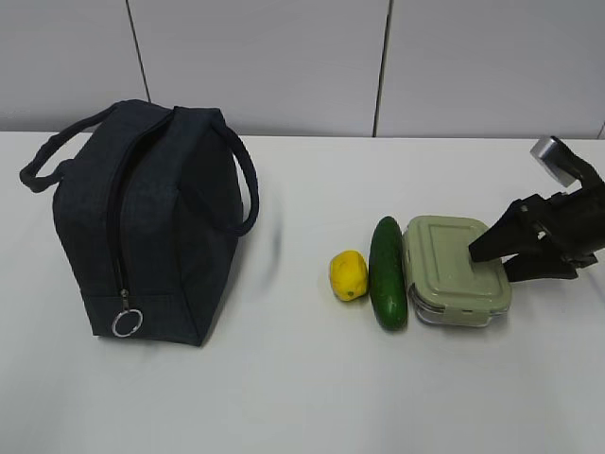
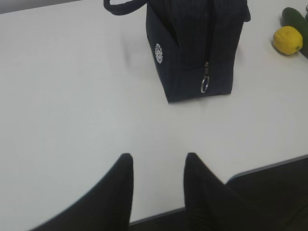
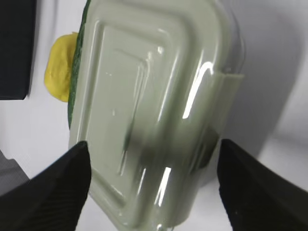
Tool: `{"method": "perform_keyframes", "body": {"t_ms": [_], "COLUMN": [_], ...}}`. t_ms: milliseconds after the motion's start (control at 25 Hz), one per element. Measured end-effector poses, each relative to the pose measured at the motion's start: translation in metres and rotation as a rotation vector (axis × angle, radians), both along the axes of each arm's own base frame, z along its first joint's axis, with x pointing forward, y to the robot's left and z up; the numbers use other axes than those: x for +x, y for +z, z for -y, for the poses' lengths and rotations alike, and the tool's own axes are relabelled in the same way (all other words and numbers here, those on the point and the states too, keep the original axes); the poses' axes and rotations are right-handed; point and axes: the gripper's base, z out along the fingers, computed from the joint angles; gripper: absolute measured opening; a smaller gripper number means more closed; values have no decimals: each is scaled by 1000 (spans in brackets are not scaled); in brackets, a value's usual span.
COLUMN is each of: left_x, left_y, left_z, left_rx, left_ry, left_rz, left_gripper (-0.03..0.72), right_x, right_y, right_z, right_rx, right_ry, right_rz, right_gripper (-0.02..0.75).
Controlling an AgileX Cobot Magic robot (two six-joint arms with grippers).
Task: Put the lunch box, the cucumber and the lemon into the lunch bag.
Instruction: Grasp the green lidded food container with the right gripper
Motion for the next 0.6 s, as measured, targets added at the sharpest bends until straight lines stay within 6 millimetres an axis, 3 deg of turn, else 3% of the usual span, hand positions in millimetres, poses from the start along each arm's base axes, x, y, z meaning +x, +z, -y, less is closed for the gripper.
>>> {"method": "perform_keyframes", "body": {"t_ms": [320, 600], "left_x": [0, 0], "left_y": [0, 0], "left_z": [0, 0], "left_rx": [0, 0], "left_ry": [0, 0], "left_rz": [0, 0], "left_gripper": [239, 239], "right_x": [3, 7], "right_y": [-14, -12], "right_z": [1, -1], "right_rx": [6, 37], "right_ry": [-6, -21], "right_rz": [3, 51], "right_gripper": [596, 590]}}
